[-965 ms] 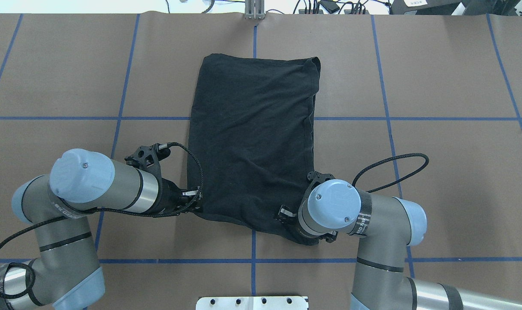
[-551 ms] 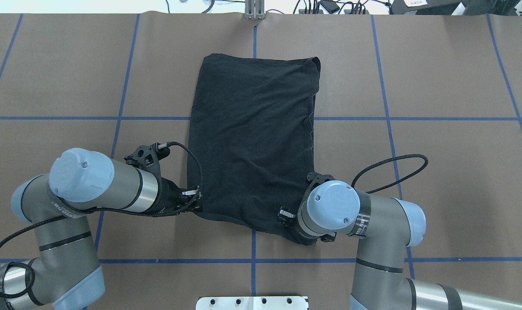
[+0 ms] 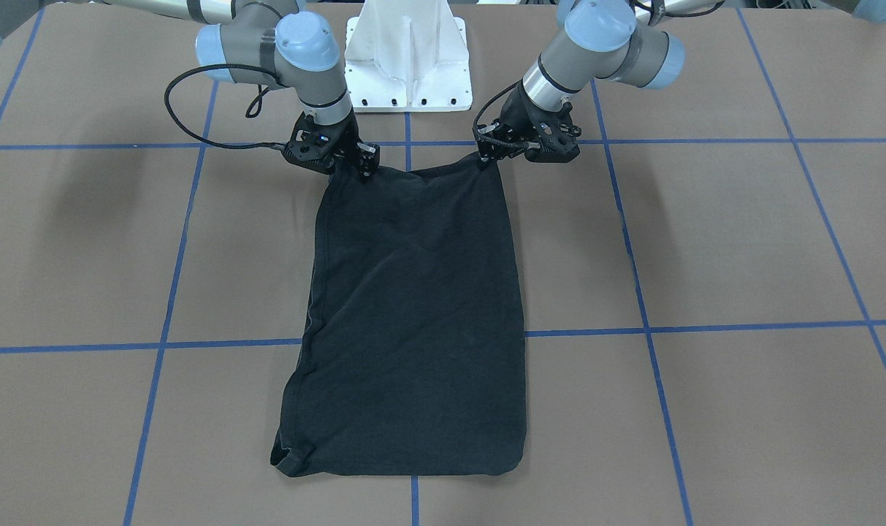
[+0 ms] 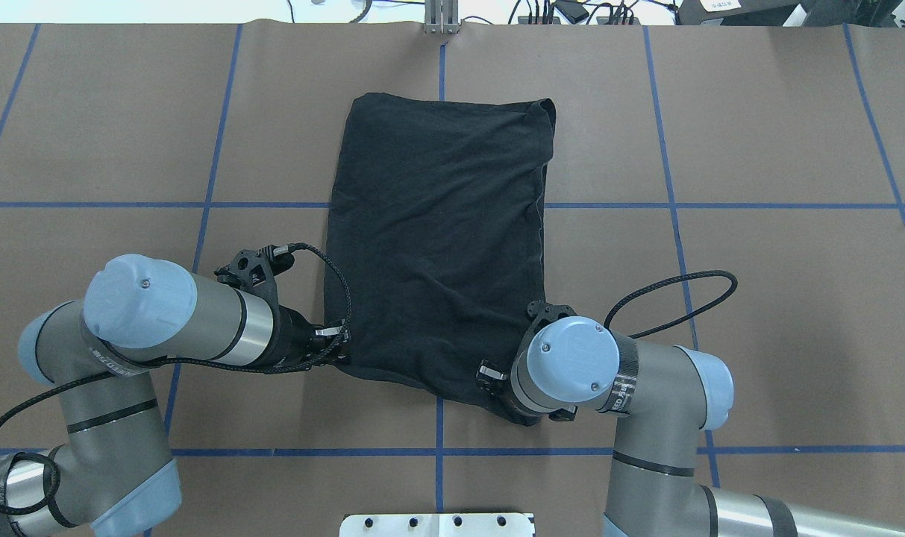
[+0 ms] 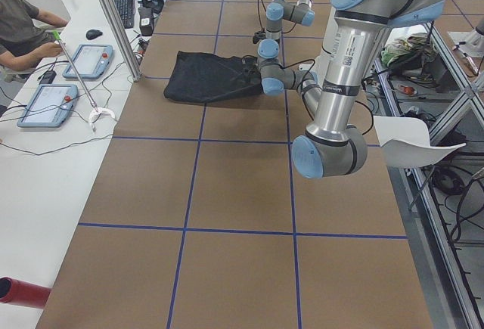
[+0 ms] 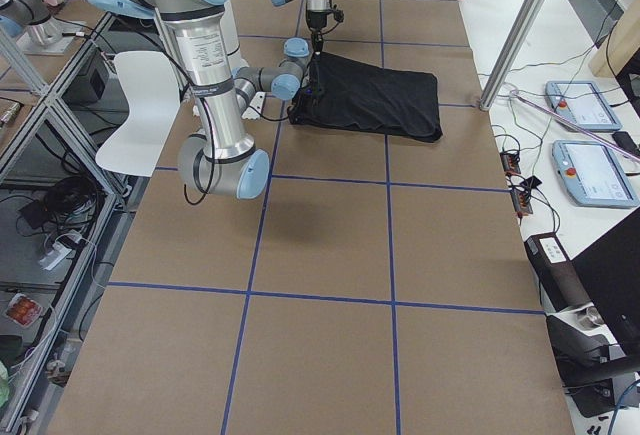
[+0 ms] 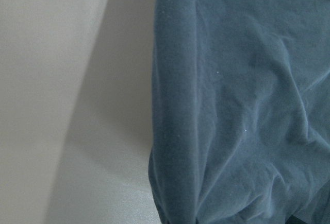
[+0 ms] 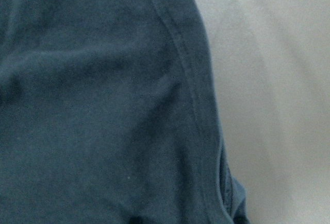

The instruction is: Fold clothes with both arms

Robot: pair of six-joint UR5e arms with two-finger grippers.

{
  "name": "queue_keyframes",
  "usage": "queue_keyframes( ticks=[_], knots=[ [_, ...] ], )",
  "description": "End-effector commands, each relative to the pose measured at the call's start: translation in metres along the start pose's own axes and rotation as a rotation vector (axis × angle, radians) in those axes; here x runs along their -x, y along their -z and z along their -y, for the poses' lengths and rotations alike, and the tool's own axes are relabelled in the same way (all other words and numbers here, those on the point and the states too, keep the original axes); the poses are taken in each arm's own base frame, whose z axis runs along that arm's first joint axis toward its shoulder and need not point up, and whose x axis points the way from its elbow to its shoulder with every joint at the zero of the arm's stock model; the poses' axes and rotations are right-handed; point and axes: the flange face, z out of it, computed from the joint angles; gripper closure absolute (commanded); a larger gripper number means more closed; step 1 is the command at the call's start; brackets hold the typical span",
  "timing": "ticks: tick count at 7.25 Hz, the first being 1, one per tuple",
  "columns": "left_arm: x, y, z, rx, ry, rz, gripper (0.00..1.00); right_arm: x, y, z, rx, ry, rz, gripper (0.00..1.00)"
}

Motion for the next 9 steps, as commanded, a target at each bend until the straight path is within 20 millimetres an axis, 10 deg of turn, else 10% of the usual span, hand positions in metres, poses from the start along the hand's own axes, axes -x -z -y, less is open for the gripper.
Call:
queue_keyframes(
  ticks=[1,5,9],
  knots=[
    [0.0,0.0,0.0,0.0,0.0,0.0,1.0,0.002,0.005,0.002,0.004,0.001,0.008,1.0],
    [0.0,0.0,0.0,0.0,0.001,0.001,1.0,0.003,0.006,0.004,0.001,-0.004,0.011,1.0],
    [-0.003,0.022,-0.003,-0.003,-0.006,-0.027,1.0,-0.003,0.054,-0.001,0.139,0.006,0.068,1.0]
  ],
)
